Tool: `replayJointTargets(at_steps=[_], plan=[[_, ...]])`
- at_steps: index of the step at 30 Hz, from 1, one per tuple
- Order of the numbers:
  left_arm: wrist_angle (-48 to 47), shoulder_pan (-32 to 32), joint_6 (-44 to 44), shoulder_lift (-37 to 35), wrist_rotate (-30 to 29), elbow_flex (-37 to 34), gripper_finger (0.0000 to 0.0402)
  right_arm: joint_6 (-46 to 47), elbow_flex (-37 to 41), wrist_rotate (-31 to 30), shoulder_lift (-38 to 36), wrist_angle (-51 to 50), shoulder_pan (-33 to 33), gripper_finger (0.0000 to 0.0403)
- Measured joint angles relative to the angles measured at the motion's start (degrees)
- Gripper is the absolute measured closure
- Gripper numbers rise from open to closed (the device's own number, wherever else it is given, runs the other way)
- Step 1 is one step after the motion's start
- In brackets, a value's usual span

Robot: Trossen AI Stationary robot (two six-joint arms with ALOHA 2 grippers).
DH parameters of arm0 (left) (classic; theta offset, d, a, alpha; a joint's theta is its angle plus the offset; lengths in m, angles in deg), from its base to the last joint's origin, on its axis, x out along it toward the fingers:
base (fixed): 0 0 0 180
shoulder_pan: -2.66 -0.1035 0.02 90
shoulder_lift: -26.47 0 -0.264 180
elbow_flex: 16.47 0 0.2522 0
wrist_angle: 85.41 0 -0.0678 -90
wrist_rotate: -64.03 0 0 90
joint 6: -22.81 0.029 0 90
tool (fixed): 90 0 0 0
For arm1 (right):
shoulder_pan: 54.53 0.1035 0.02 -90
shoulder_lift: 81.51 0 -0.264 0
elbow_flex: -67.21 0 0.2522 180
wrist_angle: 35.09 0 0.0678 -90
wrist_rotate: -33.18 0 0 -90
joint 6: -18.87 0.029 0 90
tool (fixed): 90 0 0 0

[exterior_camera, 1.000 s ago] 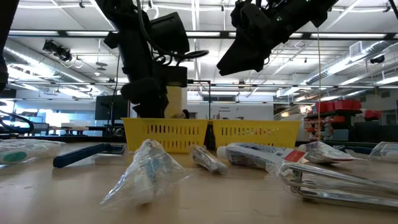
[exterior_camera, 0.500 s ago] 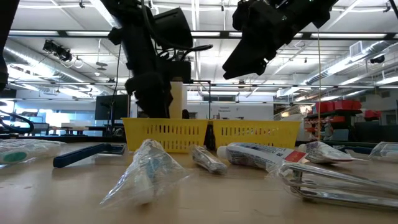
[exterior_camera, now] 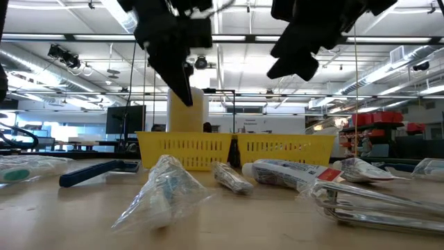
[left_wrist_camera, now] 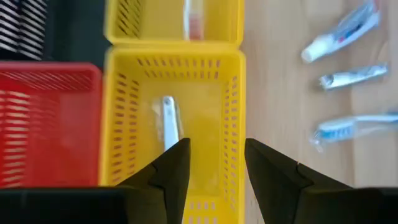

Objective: Pick & Place Travel size toiletries
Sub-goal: Put the white toothpaste into the black bin

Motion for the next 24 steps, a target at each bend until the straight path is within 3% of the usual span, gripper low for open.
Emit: replayJointTargets(at_steps=[7, 13, 16, 24], plan=[[8.3, 2.5, -2.6, -6.9, -3.7, -5.6, 0.0242, 14.7, 0.2, -1.9, 0.0, -11.3, 4.1, 0.0197], [15.6, 4.5, -6.6, -8.2, -5.8, -11.3, 0.0242, 26.9, 3.7, -1.6, 0.0, -11.4, 8.2, 0.0202], [17.1, 5.3, -8.0, -8.3, -6.2, -13.3, 0.0242, 33.2, 6.8, -4.8, 0.0, -11.4, 9.1, 0.0203], [21.7, 7.9, -10.8, -8.2, -6.6, -13.4, 0.0242, 44.6, 14.3, -9.6, 0.1, -5.6, 9.0, 0.0198]])
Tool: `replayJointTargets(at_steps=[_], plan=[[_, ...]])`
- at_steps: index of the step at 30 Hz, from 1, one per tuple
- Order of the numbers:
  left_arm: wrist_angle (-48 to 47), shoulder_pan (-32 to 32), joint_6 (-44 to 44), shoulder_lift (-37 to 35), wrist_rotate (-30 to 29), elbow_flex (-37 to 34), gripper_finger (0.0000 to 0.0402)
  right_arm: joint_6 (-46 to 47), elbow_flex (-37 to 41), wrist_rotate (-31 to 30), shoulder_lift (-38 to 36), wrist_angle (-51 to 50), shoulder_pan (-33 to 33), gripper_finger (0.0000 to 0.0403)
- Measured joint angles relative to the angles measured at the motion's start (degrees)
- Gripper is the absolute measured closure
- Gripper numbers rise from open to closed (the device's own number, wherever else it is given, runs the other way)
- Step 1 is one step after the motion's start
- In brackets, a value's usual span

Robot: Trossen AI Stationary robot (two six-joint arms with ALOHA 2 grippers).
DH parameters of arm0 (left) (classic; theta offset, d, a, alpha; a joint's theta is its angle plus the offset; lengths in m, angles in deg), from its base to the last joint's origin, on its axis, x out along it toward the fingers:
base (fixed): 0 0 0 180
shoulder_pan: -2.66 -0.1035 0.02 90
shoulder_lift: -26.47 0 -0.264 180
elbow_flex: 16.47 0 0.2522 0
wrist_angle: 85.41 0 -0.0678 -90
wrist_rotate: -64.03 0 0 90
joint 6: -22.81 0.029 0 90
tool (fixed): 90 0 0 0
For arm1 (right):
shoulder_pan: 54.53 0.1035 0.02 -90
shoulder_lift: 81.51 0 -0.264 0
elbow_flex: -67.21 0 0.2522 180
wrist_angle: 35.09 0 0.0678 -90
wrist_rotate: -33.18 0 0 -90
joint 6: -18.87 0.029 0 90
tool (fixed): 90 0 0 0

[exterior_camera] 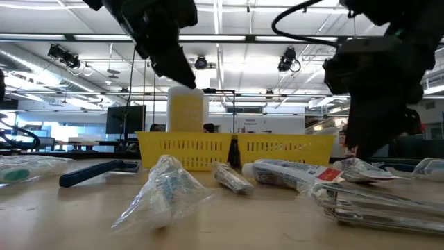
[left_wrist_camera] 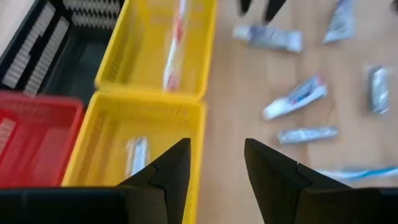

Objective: Pick & Place Travel size toiletries
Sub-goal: Put the white toothpaste into the black bin

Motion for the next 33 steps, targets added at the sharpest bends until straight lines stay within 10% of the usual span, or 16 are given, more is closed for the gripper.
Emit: replayJointTargets(at_steps=[18, 33], plan=[[2.8, 1.2, 0.1, 0.0, -1.1, 0.0, 0.0243, -2.3, 2.1, 0.4, 8.0, 11.2, -1.1, 0.0219], [-0.5, 1.5, 1.1, -0.3, -1.5, 0.0, 0.0243, -22.6, 1.8, 0.2, 7.8, 11.6, 0.0, 0.0313]])
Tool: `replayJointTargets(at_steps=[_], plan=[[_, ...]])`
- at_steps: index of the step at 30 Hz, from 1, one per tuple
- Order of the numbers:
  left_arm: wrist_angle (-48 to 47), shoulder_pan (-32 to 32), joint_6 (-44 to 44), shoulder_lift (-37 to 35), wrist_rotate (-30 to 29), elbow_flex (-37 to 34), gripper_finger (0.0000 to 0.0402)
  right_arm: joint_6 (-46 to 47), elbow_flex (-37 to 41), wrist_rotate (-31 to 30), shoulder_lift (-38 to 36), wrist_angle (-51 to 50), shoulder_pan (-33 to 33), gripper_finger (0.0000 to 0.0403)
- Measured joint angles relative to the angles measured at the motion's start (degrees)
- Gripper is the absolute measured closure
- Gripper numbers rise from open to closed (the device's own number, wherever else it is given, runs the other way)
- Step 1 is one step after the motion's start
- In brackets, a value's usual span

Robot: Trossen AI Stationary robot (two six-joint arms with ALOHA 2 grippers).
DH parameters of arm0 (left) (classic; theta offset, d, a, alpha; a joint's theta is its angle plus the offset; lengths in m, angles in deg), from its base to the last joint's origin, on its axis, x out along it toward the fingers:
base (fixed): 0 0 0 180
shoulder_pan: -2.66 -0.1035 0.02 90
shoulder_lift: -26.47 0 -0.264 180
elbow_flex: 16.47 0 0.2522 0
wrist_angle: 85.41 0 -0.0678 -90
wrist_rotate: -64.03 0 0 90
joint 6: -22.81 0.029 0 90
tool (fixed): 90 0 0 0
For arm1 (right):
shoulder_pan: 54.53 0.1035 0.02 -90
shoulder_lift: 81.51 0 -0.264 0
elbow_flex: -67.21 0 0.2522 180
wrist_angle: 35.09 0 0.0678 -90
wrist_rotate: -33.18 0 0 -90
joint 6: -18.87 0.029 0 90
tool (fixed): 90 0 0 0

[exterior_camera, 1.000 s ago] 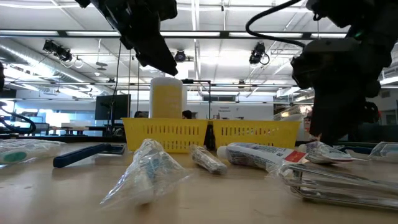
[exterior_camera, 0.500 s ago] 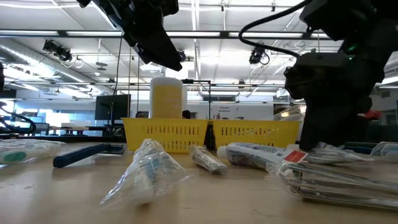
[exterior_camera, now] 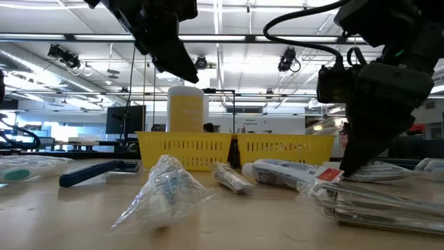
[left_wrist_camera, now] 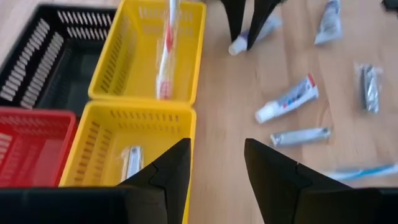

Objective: Pick & Place Travel size toiletries
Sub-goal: Put the white toothpaste into the black bin

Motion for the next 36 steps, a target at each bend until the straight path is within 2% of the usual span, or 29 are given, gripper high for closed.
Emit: replayJointTargets(at_steps=[8, 12, 20, 23, 26, 28, 32, 36], plan=[[-6.0, 0.3, -2.6, -4.0, -2.2, 0.0, 0.0243, -3.3, 0.1, 2.7, -4.0, 1.5, -0.9, 0.0314], [-6.5, 0.4, -2.6, -6.4, -2.3, 0.0, 0.0243, -6.3, 0.1, 5.3, -7.9, 6.5, -2.3, 0.0315], [-7.2, 0.4, -2.4, -8.6, -4.2, 0.1, 0.0242, -24.5, 0.0, 4.7, -17.8, 20.6, -8.6, 0.0315], [-7.1, 0.4, -2.2, -8.6, -4.2, 0.1, 0.0242, -31.6, 0.0, 0.6, -19.7, 23.0, -12.3, 0.0315], [-7.2, 0.4, -2.2, -8.6, -4.8, 0.1, 0.0242, -38.5, 0.0, -1.8, -19.5, 23.6, -17.9, 0.0315], [-6.5, 0.4, -2.1, -8.6, -6.5, 0.1, 0.0242, -39.9, 0.0, -1.8, -18.5, 23.6, -22.6, 0.0315], [-5.4, 0.4, -0.7, -8.6, -7.6, 0.1, 0.0242, -40.6, 0.0, 1.8, -14.6, 22.9, -31.2, 0.0315], [-5.1, 0.4, 0.0, -8.6, -7.6, 0.1, 0.0242, -43.0, 0.0, 4.4, -8.6, 23.2, -36.0, 0.0315]])
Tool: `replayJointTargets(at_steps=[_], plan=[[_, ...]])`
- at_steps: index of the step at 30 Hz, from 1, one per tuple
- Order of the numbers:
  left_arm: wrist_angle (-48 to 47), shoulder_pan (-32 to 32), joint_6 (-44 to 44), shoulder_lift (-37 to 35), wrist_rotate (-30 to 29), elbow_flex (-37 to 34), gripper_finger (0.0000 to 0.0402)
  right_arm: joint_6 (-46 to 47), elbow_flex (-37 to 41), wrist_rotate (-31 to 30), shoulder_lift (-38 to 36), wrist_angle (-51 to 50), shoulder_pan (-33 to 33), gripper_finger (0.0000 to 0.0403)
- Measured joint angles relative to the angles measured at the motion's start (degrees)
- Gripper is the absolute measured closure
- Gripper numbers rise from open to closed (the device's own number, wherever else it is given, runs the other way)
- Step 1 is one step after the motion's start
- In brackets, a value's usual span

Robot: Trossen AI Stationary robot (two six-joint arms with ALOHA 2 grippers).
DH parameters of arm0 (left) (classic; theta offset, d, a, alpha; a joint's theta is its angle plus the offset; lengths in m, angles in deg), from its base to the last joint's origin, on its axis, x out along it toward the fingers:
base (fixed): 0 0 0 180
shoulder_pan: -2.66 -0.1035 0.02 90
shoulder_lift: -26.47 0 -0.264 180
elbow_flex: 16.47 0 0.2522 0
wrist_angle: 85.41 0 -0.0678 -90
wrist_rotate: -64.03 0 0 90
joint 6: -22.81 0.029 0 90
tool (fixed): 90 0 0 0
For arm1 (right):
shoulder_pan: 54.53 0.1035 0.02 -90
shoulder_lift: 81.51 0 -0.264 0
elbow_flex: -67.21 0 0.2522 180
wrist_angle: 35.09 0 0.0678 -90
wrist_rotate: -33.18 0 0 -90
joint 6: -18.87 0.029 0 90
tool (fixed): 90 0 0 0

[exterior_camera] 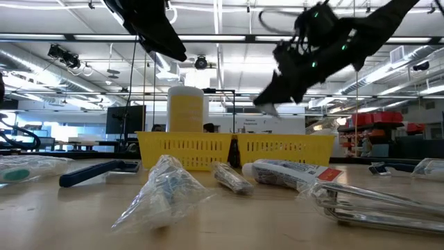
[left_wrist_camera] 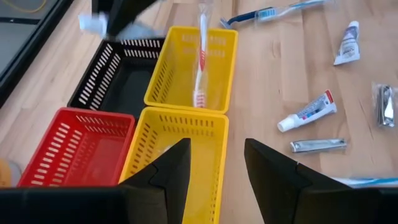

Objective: Pick & Place Travel size toiletries
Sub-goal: Put the white toothpaste into the black bin

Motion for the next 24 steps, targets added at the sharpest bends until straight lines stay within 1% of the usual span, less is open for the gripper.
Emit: replayJointTargets(at_steps=[4, 9, 19, 24], plan=[[0.4, 0.0, 0.0, 0.0, 0.0, 0.0, 0.0242, -2.1, 0.0, -0.7, 5.8, 2.4, -1.8, 0.0315], [0.7, 0.0, 0.2, 0.0, 0.0, 0.0, 0.0242, -4.3, 0.0, -6.7, 10.1, 4.3, -2.4, 0.0315], [1.0, 0.0, 1.2, 0.0, 0.0, 0.0, 0.0242, -4.6, 0.0, -6.5, 12.2, 2.9, -3.2, 0.0314], [0.9, 0.0, 1.5, 0.0, 0.0, 0.0, 0.0242, -4.7, 0.0, -6.5, 12.2, 2.3, -3.3, 0.0288]])
